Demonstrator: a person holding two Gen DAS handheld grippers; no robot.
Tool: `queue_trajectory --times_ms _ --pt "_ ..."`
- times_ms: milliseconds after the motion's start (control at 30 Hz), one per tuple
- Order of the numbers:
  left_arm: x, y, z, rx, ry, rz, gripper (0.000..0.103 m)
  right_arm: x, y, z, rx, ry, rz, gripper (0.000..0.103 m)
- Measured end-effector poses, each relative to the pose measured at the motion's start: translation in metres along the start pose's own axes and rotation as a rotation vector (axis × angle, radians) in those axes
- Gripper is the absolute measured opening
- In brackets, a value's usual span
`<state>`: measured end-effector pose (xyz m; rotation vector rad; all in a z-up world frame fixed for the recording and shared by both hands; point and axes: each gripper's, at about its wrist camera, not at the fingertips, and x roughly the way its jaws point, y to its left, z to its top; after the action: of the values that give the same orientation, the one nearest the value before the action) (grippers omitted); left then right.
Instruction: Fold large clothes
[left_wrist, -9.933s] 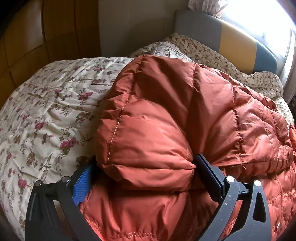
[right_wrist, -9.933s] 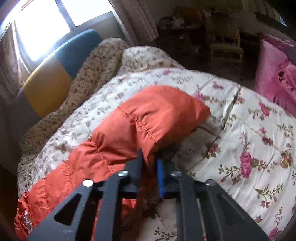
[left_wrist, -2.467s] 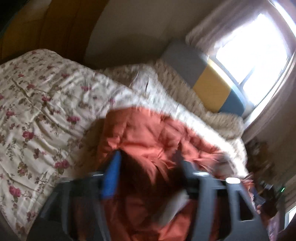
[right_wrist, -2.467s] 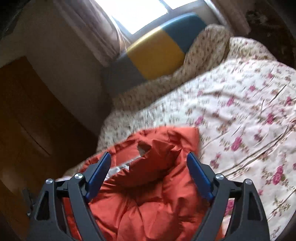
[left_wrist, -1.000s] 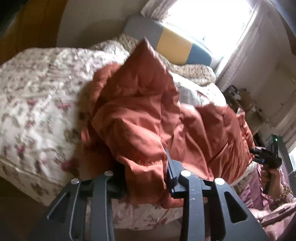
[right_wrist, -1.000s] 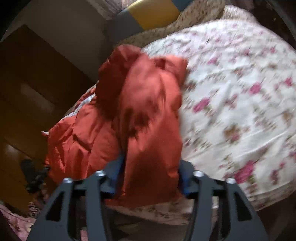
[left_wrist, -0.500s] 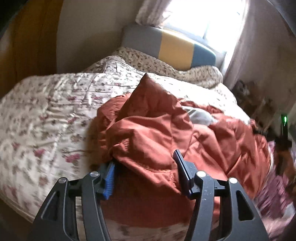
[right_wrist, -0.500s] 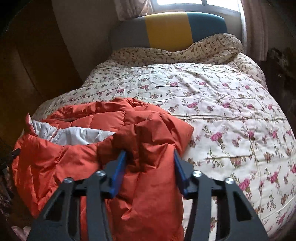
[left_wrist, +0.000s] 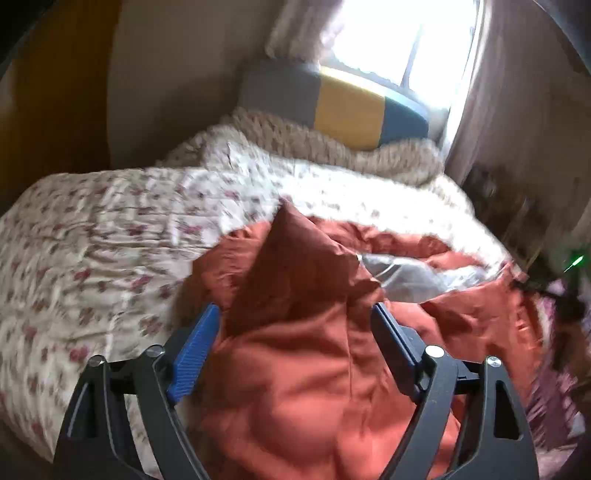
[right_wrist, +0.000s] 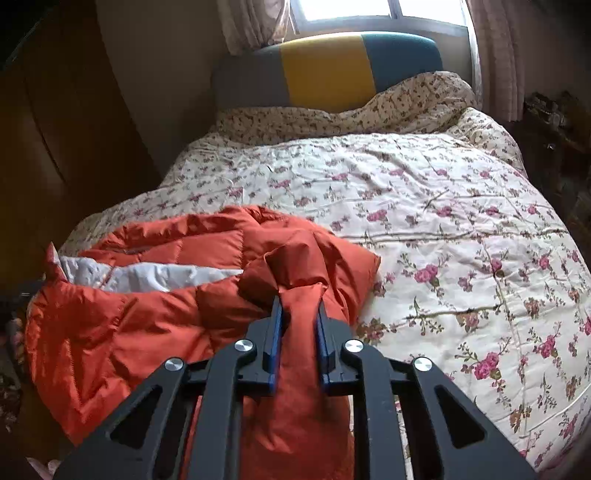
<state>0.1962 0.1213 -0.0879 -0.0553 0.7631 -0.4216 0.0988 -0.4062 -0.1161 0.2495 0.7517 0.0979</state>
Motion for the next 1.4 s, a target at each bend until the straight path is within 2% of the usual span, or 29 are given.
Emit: queue_trajectory --times_ms 33,67,133,267,367,533,600,733,833,1133,1267,1333,1367,1400 --pt "0.012 -0.004 0.005 0.003 0.032 0.005 0.024 -0.004 0.001 0.004 0.004 -0.014 0.004 0.013" --pt "0.019 -0.006 0.011 -0.011 0.045 0.014 0.022 -0.008 0.002 0.01 0.009 -0.031 0.009 0.012" --pt "0.018 -0.002 0.024 -0.068 -0.003 -0.002 0.016 -0.015 0.004 0.025 0.021 -0.073 0.01 0.011" --pt "0.009 0.015 0.051 -0.194 -0.131 0.061 0.014 -0.007 -0.002 0.053 0.089 -0.118 -0.006 0.011" --pt "0.021 0.021 0.066 -0.247 -0.166 0.109 0.013 0.021 -0.005 0.07 0.162 -0.106 -0.025 0.011" --pt "0.07 0.023 0.069 -0.238 -0.111 0.251 0.013 0.086 -0.006 0.077 0.182 -0.007 -0.138 0.012" --pt "0.086 0.027 0.063 -0.234 -0.089 0.282 0.014 0.109 -0.005 0.07 0.152 0.024 -0.194 0.016" --pt "0.112 0.029 0.047 -0.183 -0.059 0.328 0.019 0.131 -0.008 0.056 0.131 0.035 -0.242 0.023" --pt "0.123 0.032 0.039 -0.203 -0.063 0.322 0.021 0.138 -0.009 0.05 0.128 0.032 -0.258 0.025" --pt "0.135 0.036 0.03 -0.231 -0.041 0.308 0.025 0.149 -0.008 0.044 0.117 0.028 -0.294 0.027" --pt "0.137 0.031 0.033 -0.21 -0.029 0.339 0.026 0.149 -0.006 0.046 0.106 0.037 -0.307 0.027" --pt "0.131 0.025 0.036 -0.188 -0.023 0.386 0.037 0.146 -0.004 0.049 0.097 0.041 -0.312 0.028" --pt "0.127 0.021 0.037 -0.179 -0.015 0.412 0.041 0.144 -0.002 0.051 0.09 0.052 -0.323 0.034" --pt "0.123 0.018 0.039 -0.176 -0.007 0.427 0.053 0.139 -0.001 0.053 0.083 0.054 -0.335 0.042"
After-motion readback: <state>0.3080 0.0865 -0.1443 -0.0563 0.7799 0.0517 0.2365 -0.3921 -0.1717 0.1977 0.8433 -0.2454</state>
